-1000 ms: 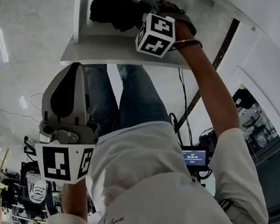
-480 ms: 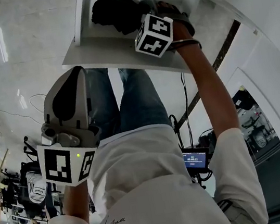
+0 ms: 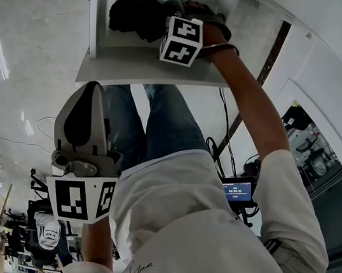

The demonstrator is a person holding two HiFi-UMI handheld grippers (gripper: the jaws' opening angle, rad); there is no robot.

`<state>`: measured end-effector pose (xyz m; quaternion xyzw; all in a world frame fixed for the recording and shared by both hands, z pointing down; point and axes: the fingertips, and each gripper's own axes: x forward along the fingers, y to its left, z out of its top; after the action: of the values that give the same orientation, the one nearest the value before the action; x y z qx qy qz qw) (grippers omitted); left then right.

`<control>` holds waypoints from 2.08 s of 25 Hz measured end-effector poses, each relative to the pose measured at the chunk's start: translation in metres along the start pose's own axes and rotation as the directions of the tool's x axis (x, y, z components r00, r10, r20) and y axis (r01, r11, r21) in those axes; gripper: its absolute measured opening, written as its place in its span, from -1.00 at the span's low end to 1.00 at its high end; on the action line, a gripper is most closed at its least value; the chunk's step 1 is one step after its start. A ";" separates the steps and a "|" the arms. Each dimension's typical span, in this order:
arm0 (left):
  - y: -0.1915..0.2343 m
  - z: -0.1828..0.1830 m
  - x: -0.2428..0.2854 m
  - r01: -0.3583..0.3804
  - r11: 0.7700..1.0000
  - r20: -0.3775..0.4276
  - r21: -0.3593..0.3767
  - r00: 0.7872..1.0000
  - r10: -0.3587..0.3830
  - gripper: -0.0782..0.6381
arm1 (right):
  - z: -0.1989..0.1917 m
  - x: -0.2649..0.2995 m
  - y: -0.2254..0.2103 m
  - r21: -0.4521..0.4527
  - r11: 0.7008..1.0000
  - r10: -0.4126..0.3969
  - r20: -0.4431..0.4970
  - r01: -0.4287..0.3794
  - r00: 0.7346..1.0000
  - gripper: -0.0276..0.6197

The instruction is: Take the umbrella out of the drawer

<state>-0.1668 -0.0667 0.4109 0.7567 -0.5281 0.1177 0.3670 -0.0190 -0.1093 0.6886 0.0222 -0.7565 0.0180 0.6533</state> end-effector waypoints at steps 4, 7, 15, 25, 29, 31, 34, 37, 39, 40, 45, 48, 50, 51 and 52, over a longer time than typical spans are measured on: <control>-0.002 0.003 -0.003 0.002 1.000 0.008 0.002 1.000 -0.002 -0.74 | 0.001 0.000 0.000 0.007 1.000 0.027 0.005 -0.027 1.000 -0.09; 0.000 0.004 -0.004 -0.001 1.000 0.011 0.003 1.000 0.001 -0.74 | 0.000 0.001 0.000 0.004 1.000 0.030 0.015 -0.030 0.999 -0.09; -0.005 0.012 -0.010 -0.002 0.999 0.030 0.054 1.000 0.001 -0.74 | 0.003 0.001 0.000 0.007 1.000 0.026 0.025 -0.026 0.999 -0.10; -0.008 0.019 -0.015 -0.008 0.999 0.039 0.044 0.999 0.006 -0.74 | 0.001 -0.003 0.000 -0.005 1.000 -0.005 0.017 0.005 1.000 -0.14; -0.013 0.028 -0.017 0.025 0.999 0.087 0.040 0.996 -0.028 -0.74 | 0.000 -0.001 0.000 0.005 1.000 0.004 0.017 -0.004 1.000 -0.14; -0.015 0.030 -0.018 0.030 0.999 0.096 0.045 0.995 -0.034 -0.74 | 0.000 -0.002 0.000 0.014 1.000 0.009 0.019 -0.009 1.000 -0.14; -0.017 0.031 -0.021 0.026 0.999 0.092 0.047 0.995 -0.030 -0.74 | 0.001 -0.006 0.001 0.024 1.000 0.009 0.016 -0.010 1.000 -0.14; -0.017 0.033 -0.022 0.025 0.999 0.093 0.048 0.995 -0.030 -0.74 | 0.002 -0.008 0.001 0.034 0.999 0.013 0.019 -0.014 1.000 -0.14; -0.020 0.034 -0.023 0.028 0.998 0.097 0.053 0.995 -0.033 -0.74 | 0.002 -0.010 0.002 0.036 0.999 0.014 0.021 -0.015 1.000 -0.14; -0.022 0.034 -0.023 0.029 0.998 0.098 0.056 0.995 -0.034 -0.74 | 0.001 -0.012 0.003 0.037 0.999 0.015 0.023 -0.016 1.000 -0.14; -0.029 0.040 -0.025 0.034 0.997 0.117 0.064 0.992 -0.041 -0.74 | 0.002 -0.019 0.004 0.035 0.999 0.010 0.030 -0.011 0.999 -0.14; -0.033 0.044 -0.025 0.038 0.997 0.126 0.072 0.991 -0.047 -0.74 | 0.004 -0.025 0.003 0.053 0.999 0.007 0.042 -0.010 0.999 -0.14; -0.036 0.046 -0.025 0.040 0.996 0.129 0.077 0.990 -0.050 -0.74 | 0.005 -0.028 0.004 0.069 0.998 0.010 0.051 -0.013 0.999 -0.14; -0.037 0.048 -0.025 0.041 0.996 0.132 0.079 0.990 -0.051 -0.74 | 0.005 -0.029 0.003 0.075 0.997 0.010 0.054 -0.014 0.998 -0.14; -0.038 0.049 -0.026 0.041 0.996 0.136 0.079 0.989 -0.052 -0.74 | 0.005 -0.030 0.003 0.079 0.997 0.008 0.057 -0.013 0.998 -0.14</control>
<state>-0.1540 -0.0756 0.3453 0.7886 -0.5296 0.0765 0.3029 -0.0199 -0.1065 0.6581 0.0447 -0.7734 0.0508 0.6303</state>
